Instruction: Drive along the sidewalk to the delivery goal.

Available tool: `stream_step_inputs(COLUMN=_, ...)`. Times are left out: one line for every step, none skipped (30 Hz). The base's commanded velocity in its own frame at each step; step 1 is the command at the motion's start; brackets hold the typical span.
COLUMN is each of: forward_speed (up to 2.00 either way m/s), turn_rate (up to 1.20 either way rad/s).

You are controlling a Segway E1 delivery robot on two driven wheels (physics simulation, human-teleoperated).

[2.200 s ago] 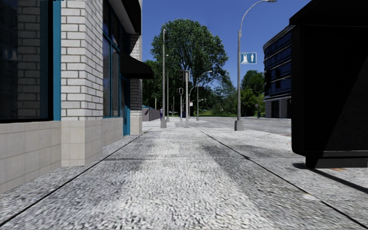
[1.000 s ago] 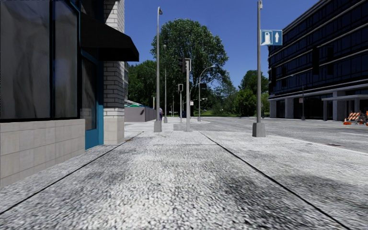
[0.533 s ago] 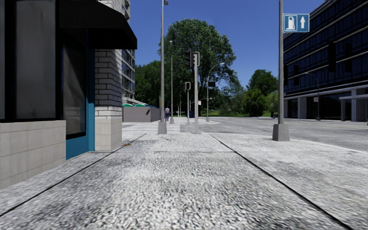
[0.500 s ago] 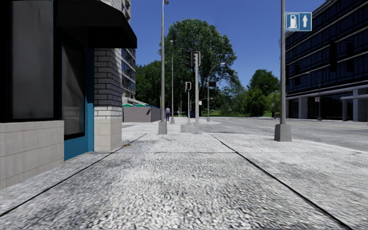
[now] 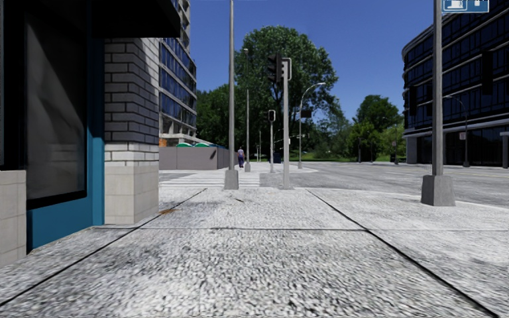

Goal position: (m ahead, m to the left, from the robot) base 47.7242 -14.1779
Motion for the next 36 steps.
stream_step_inputs(forward_speed=2.00, turn_rate=0.23)
stream_step_inputs(forward_speed=2.00, turn_rate=0.23)
stream_step_inputs(forward_speed=2.00, turn_rate=0.23)
stream_step_inputs(forward_speed=2.00, turn_rate=0.23)
stream_step_inputs(forward_speed=2.00, turn_rate=0.23)
stream_step_inputs(forward_speed=2.00, turn_rate=0.23)
stream_step_inputs(forward_speed=2.00, turn_rate=0.23)
stream_step_inputs(forward_speed=2.00, turn_rate=0.23)
stream_step_inputs(forward_speed=2.00, turn_rate=0.24)
stream_step_inputs(forward_speed=2.00, turn_rate=0.24)
stream_step_inputs(forward_speed=2.00, turn_rate=0.24)
stream_step_inputs(forward_speed=2.00, turn_rate=0.24)
stream_step_inputs(forward_speed=2.00, turn_rate=0.24)
stream_step_inputs(forward_speed=2.00, turn_rate=0.24)
stream_step_inputs(forward_speed=2.00, turn_rate=0.24)
stream_step_inputs(forward_speed=2.00, turn_rate=0.24)
stream_step_inputs(forward_speed=2.00, turn_rate=0.25)
stream_step_inputs(forward_speed=2.00, turn_rate=0.26)
stream_step_inputs(forward_speed=2.00, turn_rate=0.26)
stream_step_inputs(forward_speed=2.00, turn_rate=0.28)
stream_step_inputs(forward_speed=2.00, turn_rate=0.30)
stream_step_inputs(forward_speed=2.00, turn_rate=0.33)
stream_step_inputs(forward_speed=2.00, turn_rate=0.33)
stream_step_inputs(forward_speed=2.00, turn_rate=0.34)
stream_step_inputs(forward_speed=2.00, turn_rate=0.35)
stream_step_inputs(forward_speed=2.00, turn_rate=0.36)
stream_step_inputs(forward_speed=2.00, turn_rate=0.36)
stream_step_inputs(forward_speed=2.00, turn_rate=0.36)
stream_step_inputs(forward_speed=2.00, turn_rate=0.36)
stream_step_inputs(forward_speed=2.00, turn_rate=0.36)
stream_step_inputs(forward_speed=2.00, turn_rate=0.36)
stream_step_inputs(forward_speed=2.00, turn_rate=0.37)
stream_step_inputs(forward_speed=2.00, turn_rate=0.37)
stream_step_inputs(forward_speed=2.00, turn_rate=0.37)
stream_step_inputs(forward_speed=2.00, turn_rate=0.37)
stream_step_inputs(forward_speed=2.00, turn_rate=0.37)
